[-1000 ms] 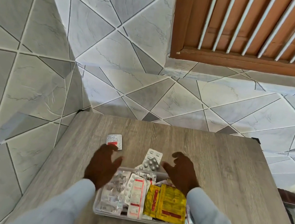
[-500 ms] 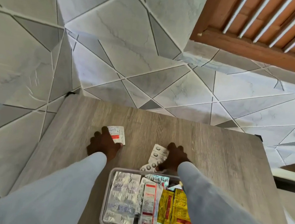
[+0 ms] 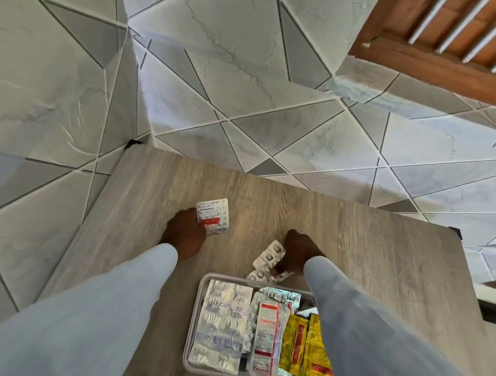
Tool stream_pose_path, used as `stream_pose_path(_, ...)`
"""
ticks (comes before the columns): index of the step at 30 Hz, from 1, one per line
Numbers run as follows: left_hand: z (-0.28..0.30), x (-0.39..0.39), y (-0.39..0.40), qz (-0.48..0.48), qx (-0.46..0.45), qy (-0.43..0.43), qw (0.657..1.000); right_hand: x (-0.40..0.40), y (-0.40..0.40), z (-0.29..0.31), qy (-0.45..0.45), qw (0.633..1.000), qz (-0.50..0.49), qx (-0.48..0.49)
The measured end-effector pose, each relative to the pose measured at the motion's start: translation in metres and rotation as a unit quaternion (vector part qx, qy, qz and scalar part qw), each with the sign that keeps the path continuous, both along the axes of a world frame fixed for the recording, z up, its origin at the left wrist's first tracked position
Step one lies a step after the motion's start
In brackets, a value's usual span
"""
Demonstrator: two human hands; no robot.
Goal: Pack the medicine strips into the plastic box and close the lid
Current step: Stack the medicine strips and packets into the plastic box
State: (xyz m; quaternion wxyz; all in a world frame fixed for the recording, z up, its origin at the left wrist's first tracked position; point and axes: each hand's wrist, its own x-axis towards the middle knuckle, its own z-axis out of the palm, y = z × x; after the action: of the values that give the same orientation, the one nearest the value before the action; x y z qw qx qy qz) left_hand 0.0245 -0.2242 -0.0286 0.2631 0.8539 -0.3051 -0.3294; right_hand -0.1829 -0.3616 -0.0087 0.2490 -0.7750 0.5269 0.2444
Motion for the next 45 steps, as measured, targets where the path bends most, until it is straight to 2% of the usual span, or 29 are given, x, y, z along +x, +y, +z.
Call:
stream_pose_path(5, 0.014, -0.001, 0.021, 0.008, -0.038, 0.032, 0.999, -0.002, 0.002, -0.001, -0.017, 0.999, -0.036, 0.001)
stream_pose_path(7, 0.018, 0.002, 0.030, 0.019, -0.039, 0.023, 0.999, -0.006, 0.004, 0.000, -0.066, 0.996, -0.065, 0.012)
stream_pose_path(9, 0.024, 0.005, 0.036, 0.029, -0.059, 0.014, 0.998, -0.010, 0.006, 0.003, -0.151, 0.981, -0.117, 0.013)
stream_pose_path(14, 0.043, 0.008, 0.051, 0.059, -0.147, 0.064, 0.985, -0.036, -0.001, 0.041, -0.383, 0.879, -0.278, -0.065)
stream_pose_path(17, 0.065, -0.002, 0.058, 0.048, -0.185, 0.113, 0.975, -0.065, 0.012, 0.081, -0.478, 0.805, -0.345, -0.070)
stream_pose_path(19, 0.080, -0.018, 0.065, 0.019, -0.203, 0.181, 0.962, -0.085, 0.039, 0.097, -0.507, 0.782, -0.359, -0.049)
stream_pose_path(21, 0.085, -0.039, 0.077, -0.030, -0.192, 0.225, 0.955, -0.107, 0.077, 0.100, -0.506, 0.790, -0.346, -0.033)
stream_pose_path(23, 0.079, -0.060, 0.092, -0.086, -0.158, 0.212, 0.961, -0.126, 0.114, 0.092, -0.489, 0.797, -0.354, -0.024)
stream_pose_path(28, 0.060, -0.089, 0.123, -0.133, -0.080, 0.112, 0.982, -0.154, 0.167, 0.061, -0.469, 0.787, -0.401, 0.007)
stream_pose_path(30, 0.059, -0.092, 0.129, -0.166, -0.044, 0.031, 0.985, -0.156, 0.171, 0.051, -0.459, 0.795, -0.398, -0.001)
stream_pose_path(33, 0.065, -0.100, 0.134, -0.209, 0.009, -0.075, 0.975, -0.155, 0.169, 0.042, -0.413, 0.839, -0.350, -0.047)
stream_pose_path(36, 0.072, -0.111, 0.132, -0.216, 0.023, -0.138, 0.966, -0.155, 0.164, 0.035, -0.398, 0.862, -0.308, -0.065)
stream_pose_path(38, 0.074, -0.119, 0.132, -0.221, 0.018, -0.156, 0.962, -0.156, 0.160, 0.035, -0.337, 0.905, -0.237, -0.110)
stream_pose_path(39, 0.074, -0.123, 0.133, -0.218, 0.016, -0.155, 0.963, -0.158, 0.160, 0.039, -0.274, 0.933, -0.180, -0.147)
stream_pose_path(40, 0.075, -0.127, 0.135, -0.212, 0.013, -0.151, 0.965, -0.162, 0.160, 0.038, -0.238, 0.944, -0.126, -0.189)
stream_pose_path(42, 0.074, -0.134, 0.139, -0.208, -0.002, -0.153, 0.966, -0.168, 0.161, 0.038, -0.229, 0.951, -0.097, -0.185)
stream_pose_path(45, 0.072, -0.140, 0.147, -0.212, -0.005, -0.164, 0.963, -0.173, 0.168, 0.034, -0.242, 0.959, -0.074, -0.128)
